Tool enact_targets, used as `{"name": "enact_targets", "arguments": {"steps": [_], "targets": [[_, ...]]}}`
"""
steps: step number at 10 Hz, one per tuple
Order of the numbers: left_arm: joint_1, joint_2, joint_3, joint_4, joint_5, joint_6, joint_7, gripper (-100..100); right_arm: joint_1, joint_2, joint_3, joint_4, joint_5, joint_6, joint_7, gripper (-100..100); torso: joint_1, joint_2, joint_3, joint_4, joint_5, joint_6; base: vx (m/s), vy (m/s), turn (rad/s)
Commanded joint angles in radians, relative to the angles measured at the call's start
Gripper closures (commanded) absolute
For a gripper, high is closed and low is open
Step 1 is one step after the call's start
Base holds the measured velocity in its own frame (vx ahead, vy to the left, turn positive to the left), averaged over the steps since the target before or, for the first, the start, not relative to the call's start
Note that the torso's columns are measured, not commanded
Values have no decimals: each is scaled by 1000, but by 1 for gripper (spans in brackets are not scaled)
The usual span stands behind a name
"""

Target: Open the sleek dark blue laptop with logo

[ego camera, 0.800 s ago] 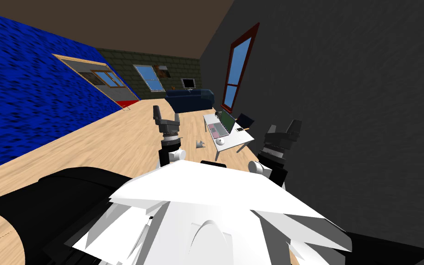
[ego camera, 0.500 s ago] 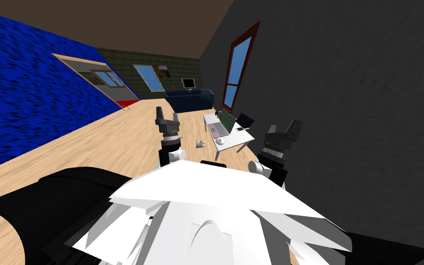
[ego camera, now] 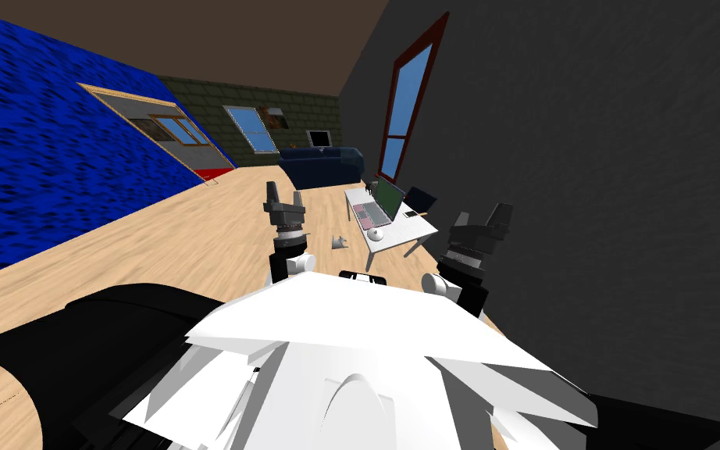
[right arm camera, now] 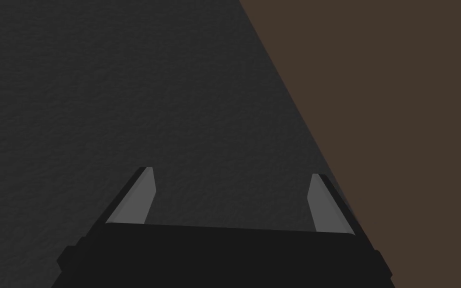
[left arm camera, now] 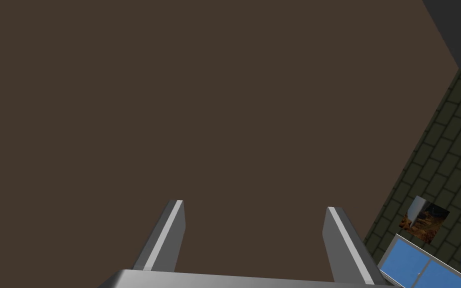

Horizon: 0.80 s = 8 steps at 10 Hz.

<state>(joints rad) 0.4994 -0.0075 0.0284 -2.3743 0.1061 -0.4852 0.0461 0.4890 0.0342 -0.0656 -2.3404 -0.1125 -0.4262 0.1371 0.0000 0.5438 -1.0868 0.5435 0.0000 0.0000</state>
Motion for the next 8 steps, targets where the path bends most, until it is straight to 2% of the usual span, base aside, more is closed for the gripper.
{"name": "enact_targets", "arguments": {"steps": [1, 2, 4, 8], "targets": [[0, 0, 0, 0, 0, 0, 0, 0, 0, 0, 0, 0, 0, 0, 0, 0, 0, 74, -148, 74, 0, 0, 0, 0, 0], [0, 0, 0, 0, 0, 0, 0, 0, -4, -50, -2, 10, -11, 3, -14, -100, 0, 148, -295, 148, 0, 0, 3, -18, -1], [0, 0, 0, 0, 0, 0, 0, 0, -8, -90, -4, 20, -22, 5, -28, -100, -2, 191, -384, 190, -1, 0, 3, -41, 1], [0, 0, 0, 1, 0, 0, 0, 0, -39, -205, -16, 87, -97, 23, -126, -100, -2, 193, -390, 194, -1, 0, 4, -77, 5]]}}
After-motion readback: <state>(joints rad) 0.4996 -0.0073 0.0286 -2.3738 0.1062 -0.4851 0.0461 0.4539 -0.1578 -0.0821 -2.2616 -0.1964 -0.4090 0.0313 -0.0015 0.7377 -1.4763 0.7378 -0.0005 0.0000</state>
